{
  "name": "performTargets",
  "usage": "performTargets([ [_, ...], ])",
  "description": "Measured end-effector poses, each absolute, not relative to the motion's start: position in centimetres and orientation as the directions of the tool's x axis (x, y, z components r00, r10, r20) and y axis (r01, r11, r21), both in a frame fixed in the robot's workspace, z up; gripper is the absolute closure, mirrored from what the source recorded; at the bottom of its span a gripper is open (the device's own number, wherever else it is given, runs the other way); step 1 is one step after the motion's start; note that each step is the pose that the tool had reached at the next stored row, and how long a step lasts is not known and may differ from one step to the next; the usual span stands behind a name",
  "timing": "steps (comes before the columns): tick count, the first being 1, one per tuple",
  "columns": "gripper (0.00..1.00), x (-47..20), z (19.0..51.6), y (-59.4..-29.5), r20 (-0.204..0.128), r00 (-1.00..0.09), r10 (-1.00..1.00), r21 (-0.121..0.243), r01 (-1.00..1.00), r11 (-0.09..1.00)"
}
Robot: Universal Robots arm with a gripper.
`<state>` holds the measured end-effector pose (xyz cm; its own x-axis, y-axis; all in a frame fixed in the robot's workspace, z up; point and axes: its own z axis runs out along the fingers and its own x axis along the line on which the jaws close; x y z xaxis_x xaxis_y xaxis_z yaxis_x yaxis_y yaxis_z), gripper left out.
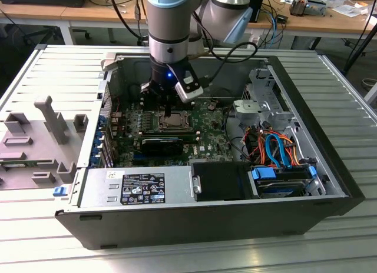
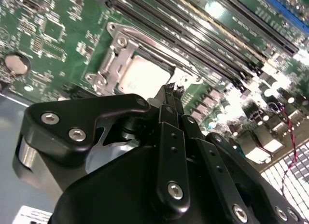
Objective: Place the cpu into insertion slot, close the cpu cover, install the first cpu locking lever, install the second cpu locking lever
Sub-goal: 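Install the first cpu locking lever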
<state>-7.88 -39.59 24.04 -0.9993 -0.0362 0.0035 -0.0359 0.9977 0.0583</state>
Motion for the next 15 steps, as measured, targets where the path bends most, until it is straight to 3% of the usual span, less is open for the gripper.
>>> performTargets([
  [15,0.89,-10.2,25.0,-38.5,-0.002,-0.999,-0.036,0.057,-0.036,0.998],
])
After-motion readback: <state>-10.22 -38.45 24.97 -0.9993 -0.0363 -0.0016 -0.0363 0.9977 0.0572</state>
